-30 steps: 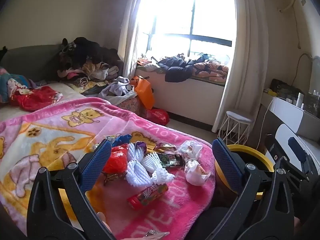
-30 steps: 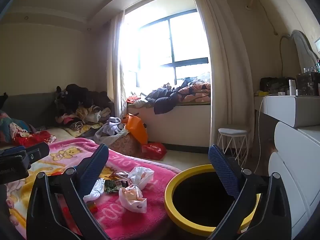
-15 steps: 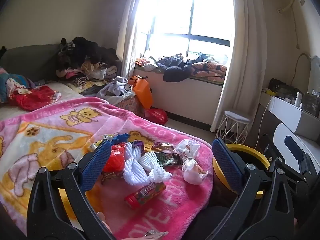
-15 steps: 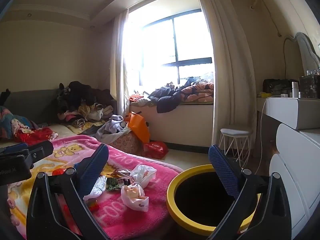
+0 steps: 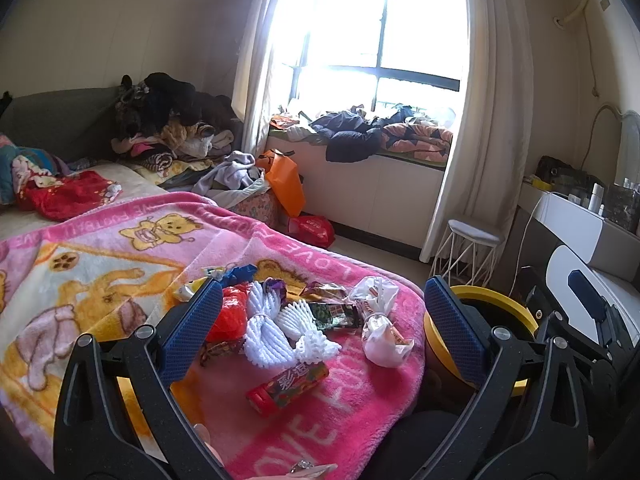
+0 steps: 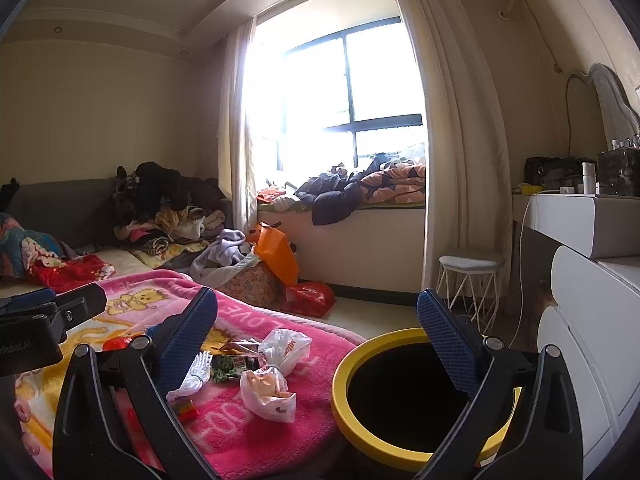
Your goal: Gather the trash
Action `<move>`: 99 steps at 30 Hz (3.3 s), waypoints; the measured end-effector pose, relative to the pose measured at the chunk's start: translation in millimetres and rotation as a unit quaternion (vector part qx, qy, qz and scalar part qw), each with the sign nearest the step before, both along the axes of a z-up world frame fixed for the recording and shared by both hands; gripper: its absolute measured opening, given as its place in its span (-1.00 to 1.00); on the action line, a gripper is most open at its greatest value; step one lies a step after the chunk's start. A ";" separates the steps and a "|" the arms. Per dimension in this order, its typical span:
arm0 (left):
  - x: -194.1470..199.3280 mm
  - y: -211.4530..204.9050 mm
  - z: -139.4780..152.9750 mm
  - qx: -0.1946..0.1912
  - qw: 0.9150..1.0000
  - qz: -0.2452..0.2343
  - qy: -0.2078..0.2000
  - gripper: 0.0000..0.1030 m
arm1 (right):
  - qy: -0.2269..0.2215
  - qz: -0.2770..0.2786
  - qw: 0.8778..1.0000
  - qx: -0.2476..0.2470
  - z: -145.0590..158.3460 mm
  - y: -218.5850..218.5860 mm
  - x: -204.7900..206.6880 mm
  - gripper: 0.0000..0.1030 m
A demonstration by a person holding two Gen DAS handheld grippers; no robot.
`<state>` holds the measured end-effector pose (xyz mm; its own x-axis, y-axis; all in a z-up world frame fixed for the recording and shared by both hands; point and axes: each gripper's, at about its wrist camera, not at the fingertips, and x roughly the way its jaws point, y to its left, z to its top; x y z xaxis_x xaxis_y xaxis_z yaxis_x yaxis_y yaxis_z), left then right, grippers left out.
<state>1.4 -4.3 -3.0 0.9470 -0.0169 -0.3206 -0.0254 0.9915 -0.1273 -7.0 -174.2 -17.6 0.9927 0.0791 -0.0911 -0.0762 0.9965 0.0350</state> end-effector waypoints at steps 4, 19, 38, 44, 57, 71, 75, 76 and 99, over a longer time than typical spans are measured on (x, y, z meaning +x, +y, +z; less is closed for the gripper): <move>-0.3 1.1 0.5 0.000 1.000 0.001 0.000 0.81 | 0.001 0.001 1.000 0.003 -0.7 -0.3 0.3 0.88; -1.5 -3.1 1.1 0.000 1.000 -0.001 0.000 0.81 | 0.001 0.002 1.000 0.004 -2.8 -2.0 1.8 0.88; 0.2 -6.7 -5.3 -0.003 1.000 0.003 0.007 0.81 | 0.006 0.007 1.000 0.005 -1.8 -2.8 0.9 0.88; 2.0 3.4 -8.0 -0.010 1.000 0.023 0.008 0.81 | 0.025 0.028 0.999 0.004 -2.5 6.2 9.1 0.88; 10.7 52.3 -7.3 -0.029 0.996 0.083 0.016 0.81 | 0.041 0.092 0.995 -0.017 -1.3 50.2 23.2 0.88; 41.5 92.6 -24.4 -0.007 0.988 0.147 0.053 0.81 | 0.113 0.090 0.989 -0.015 -17.5 81.8 78.1 0.88; 58.4 97.7 -33.8 -0.013 0.986 0.145 0.076 0.81 | 0.155 0.076 0.985 -0.007 -27.1 77.9 100.6 0.88; 62.8 97.8 -36.3 -0.013 0.986 0.142 0.082 0.81 | 0.171 0.072 0.983 -0.002 -30.4 76.0 107.4 0.88; 119.4 106.3 -92.4 -0.070 0.974 0.068 0.202 0.36 | 0.450 0.054 0.891 0.034 -112.9 76.9 197.8 0.03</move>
